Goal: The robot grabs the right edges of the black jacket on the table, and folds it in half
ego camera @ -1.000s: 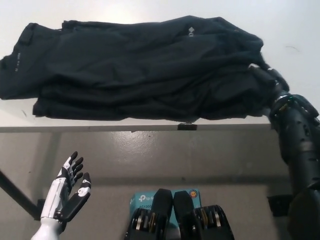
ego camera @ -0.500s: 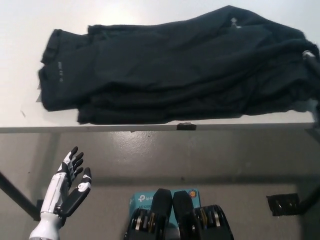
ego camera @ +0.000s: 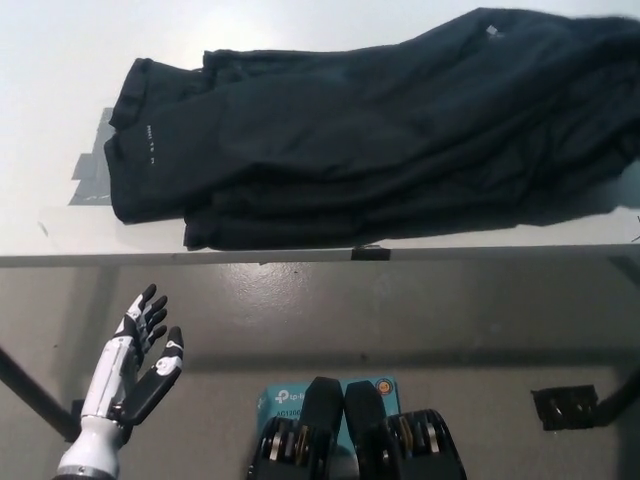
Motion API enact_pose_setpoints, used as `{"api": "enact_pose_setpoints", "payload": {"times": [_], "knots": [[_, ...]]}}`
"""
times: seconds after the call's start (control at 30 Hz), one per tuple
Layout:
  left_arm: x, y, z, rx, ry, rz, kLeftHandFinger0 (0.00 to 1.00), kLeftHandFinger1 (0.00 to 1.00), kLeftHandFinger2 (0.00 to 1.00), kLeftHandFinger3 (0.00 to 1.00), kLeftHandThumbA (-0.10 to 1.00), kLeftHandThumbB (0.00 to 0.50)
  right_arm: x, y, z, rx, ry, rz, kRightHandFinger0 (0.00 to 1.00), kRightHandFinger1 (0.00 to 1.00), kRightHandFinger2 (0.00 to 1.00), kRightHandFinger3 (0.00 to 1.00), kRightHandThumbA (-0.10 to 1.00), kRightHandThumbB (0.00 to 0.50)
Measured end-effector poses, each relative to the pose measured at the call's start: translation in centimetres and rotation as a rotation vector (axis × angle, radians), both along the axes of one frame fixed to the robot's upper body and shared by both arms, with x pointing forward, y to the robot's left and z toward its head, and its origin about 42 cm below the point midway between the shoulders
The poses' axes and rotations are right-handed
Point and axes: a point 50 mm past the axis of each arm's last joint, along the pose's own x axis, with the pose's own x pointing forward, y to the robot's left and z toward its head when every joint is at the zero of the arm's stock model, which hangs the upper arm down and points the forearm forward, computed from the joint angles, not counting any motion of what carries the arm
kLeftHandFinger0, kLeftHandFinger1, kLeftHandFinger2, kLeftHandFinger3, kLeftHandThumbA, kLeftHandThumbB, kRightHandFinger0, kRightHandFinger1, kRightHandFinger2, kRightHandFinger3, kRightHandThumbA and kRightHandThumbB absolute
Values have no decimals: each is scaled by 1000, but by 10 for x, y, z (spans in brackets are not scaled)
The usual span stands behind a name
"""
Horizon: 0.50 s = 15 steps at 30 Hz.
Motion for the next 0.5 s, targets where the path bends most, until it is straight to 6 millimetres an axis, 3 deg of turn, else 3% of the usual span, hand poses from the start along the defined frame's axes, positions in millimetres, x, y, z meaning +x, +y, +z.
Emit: {"api": "enact_pose_setpoints", "payload": {"times": [0.03,0.13,0.23,0.27,0.37,0.4,0.43,0.5], "knots": [[1,0,0,0,-2,-1,1000,1000,1000,1000,401,79,3,5,15,-26,-26,18,0,191,608,657,-100,166],[1,0,1,0,-3,-4,1000,1000,1000,1000,432,84,10,22,56,-98,-91,64,0,186,593,767,-100,111],[2,0,1,1,-3,-7,1000,1000,1000,1000,434,84,15,43,95,-170,-148,118,0,176,584,778,-100,113],[2,0,2,2,-3,-7,1000,1000,1000,1000,434,83,16,48,104,-184,-162,132,0,177,598,707,-100,159],[2,1,2,5,-4,-7,1000,1000,1000,1000,436,83,19,69,136,-224,-208,175,0,175,596,697,-100,163],[2,1,2,5,-5,-7,1000,1000,1000,1000,435,92,20,75,143,-231,-220,187,0,178,585,674,-100,193],[3,0,2,4,-6,-8,1000,1000,1000,1000,428,92,21,83,153,-241,-235,204,0,128,540,665,-100,190],[3,1,2,4,-5,-5,1000,1000,1000,1000,438,104,22,104,169,-273,-255,242,0,127,553,591,-100,188]]}}
